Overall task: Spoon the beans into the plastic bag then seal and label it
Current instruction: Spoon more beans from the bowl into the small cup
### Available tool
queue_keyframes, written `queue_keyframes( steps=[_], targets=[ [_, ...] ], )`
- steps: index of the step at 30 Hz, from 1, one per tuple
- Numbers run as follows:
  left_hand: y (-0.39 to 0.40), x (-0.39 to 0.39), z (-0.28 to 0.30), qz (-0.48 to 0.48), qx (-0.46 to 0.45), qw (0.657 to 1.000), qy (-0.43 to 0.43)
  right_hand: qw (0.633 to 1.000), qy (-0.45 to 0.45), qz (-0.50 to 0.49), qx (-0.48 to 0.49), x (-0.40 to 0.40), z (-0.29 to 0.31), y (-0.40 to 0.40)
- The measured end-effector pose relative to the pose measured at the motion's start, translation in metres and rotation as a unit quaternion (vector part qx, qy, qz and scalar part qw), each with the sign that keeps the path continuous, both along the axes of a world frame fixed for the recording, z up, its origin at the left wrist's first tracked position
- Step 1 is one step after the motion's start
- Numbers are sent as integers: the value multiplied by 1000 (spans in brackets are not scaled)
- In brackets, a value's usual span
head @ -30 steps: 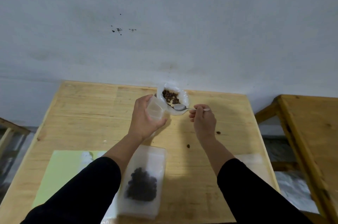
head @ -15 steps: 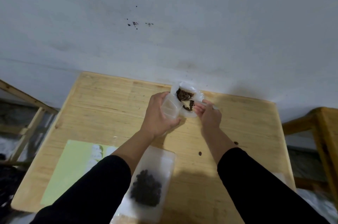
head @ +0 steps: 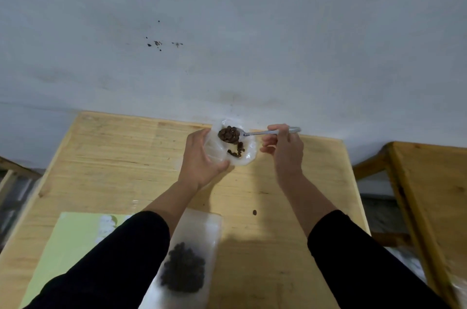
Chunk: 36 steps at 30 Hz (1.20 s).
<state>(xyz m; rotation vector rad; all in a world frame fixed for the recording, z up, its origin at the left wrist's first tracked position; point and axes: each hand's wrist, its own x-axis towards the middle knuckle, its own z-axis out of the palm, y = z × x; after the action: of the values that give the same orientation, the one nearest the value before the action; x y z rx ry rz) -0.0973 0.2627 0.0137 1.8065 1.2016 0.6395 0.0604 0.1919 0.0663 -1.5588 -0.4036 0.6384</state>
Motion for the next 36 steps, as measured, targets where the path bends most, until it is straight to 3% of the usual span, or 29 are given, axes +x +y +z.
queue_keyframes(
  steps=[3,8,12,15,21,24,31,36],
  targets=[
    [0,1,3,-4,-4,1000,-2,994,-102,48,-11,-7,2,0],
    [2,-1,5,-8,-3,1000,-5,988,-113,-82,-60,3,-8,3],
    [4,0,2,-3,0,1000,2,973,-156,-55,-163,4,-39,2],
    [6,1,2,-8,-2,1000,8,980,-88,-40,-172,-6,-53,6],
    [7,1,3,-13,-12,1000,13,977,161,-46,-129,-14,-68,18],
    [7,2,2,-15,-11,1000,16,972,199,-72,-105,-5,-63,18],
    [7,5,-1,-14,-10,1000,16,990,122,-56,-34,15,-19,15],
    [7,5,2,-8,-10,1000,13,998,-30,47,-1,4,10,11]
  ],
)
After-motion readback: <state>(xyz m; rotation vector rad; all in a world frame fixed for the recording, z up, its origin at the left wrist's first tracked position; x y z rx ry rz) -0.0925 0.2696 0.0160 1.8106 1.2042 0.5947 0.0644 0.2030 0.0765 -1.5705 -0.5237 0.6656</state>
